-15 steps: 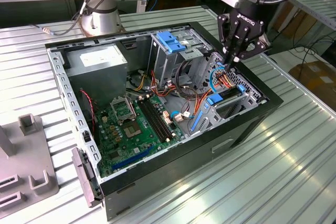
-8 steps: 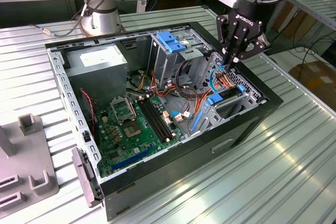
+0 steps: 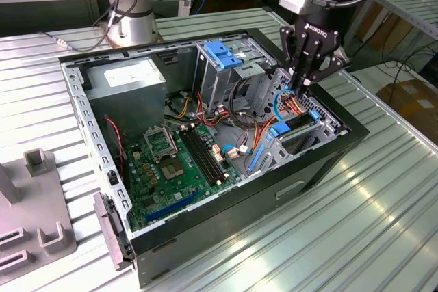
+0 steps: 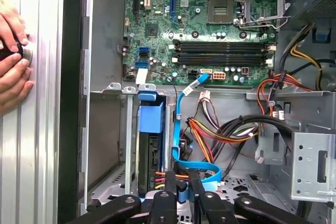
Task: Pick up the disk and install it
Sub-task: 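Insert the second disk wire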
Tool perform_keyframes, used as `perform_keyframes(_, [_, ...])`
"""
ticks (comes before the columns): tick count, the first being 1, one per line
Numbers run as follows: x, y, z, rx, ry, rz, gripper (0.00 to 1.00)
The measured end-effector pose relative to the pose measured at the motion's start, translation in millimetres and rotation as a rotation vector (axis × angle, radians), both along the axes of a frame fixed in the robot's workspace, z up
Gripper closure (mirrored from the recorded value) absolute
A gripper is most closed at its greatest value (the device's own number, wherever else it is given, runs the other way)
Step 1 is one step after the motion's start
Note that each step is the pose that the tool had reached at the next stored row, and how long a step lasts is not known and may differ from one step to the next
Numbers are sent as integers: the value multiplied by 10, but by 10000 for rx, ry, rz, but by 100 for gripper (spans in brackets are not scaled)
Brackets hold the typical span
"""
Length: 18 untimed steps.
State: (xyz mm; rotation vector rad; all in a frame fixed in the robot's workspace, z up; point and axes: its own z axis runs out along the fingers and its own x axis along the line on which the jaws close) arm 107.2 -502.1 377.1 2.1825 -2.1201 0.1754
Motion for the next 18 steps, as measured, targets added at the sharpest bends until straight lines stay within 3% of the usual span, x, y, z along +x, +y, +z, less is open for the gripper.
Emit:
perform_keyframes(2, [0,6,-22,-116,0,1,76])
perform_keyframes(4, [0,6,-23,-125,0,0,84])
perform_keyframes(9, [0,-1,-24,-124,0,-1,84])
perform_keyframes(12, [0,-36,-29,-99,-15,0,84])
perform_keyframes(16, [-2,-102,-42,-46,-104,-2,84])
perform_keyframes(18, [-24,-150,-53,71,-183,-1,84])
